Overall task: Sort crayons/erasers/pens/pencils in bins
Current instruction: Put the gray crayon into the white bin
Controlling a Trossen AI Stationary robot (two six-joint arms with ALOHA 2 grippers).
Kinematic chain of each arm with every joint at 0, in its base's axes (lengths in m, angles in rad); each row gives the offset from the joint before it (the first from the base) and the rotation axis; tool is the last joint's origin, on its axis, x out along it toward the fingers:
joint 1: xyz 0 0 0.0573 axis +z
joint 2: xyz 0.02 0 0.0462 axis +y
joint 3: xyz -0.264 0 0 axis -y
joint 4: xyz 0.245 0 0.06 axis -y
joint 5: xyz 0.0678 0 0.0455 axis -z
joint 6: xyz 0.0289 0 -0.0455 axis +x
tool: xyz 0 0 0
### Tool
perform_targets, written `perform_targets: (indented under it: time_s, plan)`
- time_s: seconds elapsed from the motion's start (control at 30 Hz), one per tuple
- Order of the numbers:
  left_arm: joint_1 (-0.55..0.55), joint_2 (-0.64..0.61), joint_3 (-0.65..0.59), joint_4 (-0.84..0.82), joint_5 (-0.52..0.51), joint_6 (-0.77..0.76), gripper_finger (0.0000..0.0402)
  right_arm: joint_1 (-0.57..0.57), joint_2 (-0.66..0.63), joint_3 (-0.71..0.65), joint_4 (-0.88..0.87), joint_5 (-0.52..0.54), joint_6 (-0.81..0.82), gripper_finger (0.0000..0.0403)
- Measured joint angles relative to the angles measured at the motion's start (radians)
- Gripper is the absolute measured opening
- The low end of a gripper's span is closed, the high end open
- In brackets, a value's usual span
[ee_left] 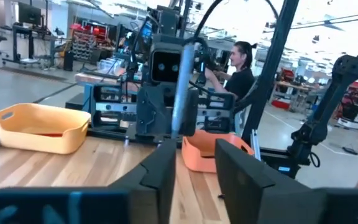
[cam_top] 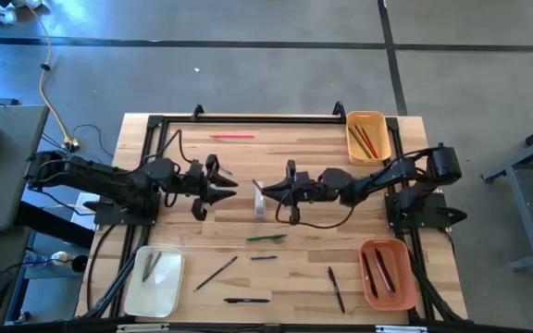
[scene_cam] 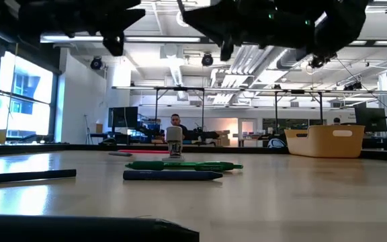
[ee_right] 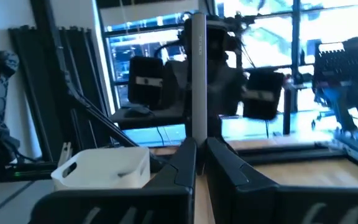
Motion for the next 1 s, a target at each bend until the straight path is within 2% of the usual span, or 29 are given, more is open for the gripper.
perform_targets:
  time_s: [0.13, 0.27, 0.37, 0.7, 1.0]
  plan:
    - [-0.032, 0.067, 0.055, 0.024, -0.022, -0.014, 0.0134, 0.018, 0.0, 0.041, -0.045, -0.001, -0.038, 0.0005]
    - [-0.04, 0.135, 0.081, 0.165, -0.003, -0.039, 0.0146, 0.033, 0.0, 0.055, -0.058, -0.002, -0.063, 0.0005]
    - [-0.04, 0.177, 0.096, 0.237, 0.004, -0.074, 0.0146, 0.042, 0.0, 0.055, -0.055, -0.003, -0.068, 0.0005]
    - [-0.064, 0.291, 0.168, 0.297, 0.013, -0.08, 0.0141, 0.055, 0.0, 0.055, -0.051, 0.003, -0.067, 0.0005]
    - [-0.071, 0.31, 0.187, 0.336, 0.009, -0.052, 0.013, 0.06, 0.0, 0.055, -0.051, 0.003, -0.071, 0.0005]
